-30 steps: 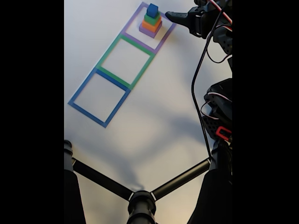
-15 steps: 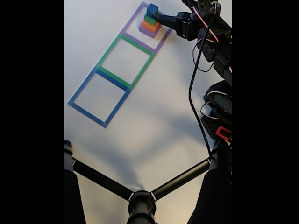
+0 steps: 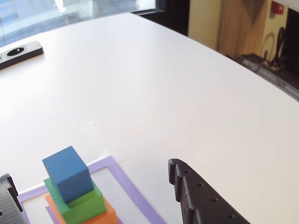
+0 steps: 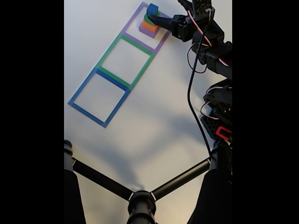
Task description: Tower of hanoi
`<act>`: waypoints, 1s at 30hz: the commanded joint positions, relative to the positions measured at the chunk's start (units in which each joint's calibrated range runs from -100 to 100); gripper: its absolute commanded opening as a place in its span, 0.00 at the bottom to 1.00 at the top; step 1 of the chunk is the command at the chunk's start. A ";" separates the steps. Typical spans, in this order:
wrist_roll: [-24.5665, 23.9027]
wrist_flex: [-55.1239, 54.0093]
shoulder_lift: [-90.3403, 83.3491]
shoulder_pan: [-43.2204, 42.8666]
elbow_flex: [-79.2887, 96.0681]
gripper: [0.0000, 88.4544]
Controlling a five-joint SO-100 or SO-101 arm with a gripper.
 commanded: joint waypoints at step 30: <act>0.00 -17.24 25.74 -7.15 -14.83 0.45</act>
